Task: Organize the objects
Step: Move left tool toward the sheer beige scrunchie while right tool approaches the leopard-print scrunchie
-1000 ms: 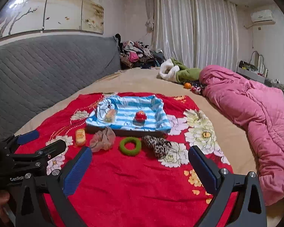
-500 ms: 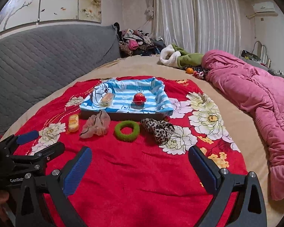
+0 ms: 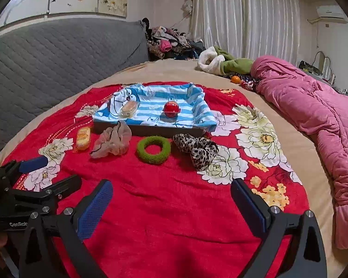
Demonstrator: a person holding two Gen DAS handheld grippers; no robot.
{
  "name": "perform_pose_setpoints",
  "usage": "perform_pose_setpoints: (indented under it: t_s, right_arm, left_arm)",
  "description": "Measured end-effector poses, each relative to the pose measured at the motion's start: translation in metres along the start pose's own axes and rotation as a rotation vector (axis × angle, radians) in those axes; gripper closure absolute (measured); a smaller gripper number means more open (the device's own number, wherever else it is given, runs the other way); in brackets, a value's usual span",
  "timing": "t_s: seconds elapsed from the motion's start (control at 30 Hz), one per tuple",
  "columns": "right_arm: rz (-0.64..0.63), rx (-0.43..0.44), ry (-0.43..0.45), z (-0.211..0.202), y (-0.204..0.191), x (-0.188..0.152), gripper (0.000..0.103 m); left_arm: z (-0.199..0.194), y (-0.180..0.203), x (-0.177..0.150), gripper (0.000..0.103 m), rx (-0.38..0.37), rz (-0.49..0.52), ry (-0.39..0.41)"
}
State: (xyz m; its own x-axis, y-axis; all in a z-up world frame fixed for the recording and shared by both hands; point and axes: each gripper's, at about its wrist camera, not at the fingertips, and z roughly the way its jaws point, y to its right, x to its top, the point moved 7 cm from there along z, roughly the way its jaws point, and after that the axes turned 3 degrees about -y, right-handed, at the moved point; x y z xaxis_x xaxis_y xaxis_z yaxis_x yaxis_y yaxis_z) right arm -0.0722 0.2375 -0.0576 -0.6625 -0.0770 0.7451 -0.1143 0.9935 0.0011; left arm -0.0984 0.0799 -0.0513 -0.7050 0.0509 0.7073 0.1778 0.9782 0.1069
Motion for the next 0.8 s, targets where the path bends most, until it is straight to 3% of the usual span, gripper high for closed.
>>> perform_pose_setpoints:
  t_s: [0.8]
  right_arm:
    - [0.019, 0.004, -0.066, 0.046, 0.007, -0.004, 0.001]
  left_arm:
    - [0.039, -0.019, 0.005, 0.001, 0.012, -0.058, -0.052]
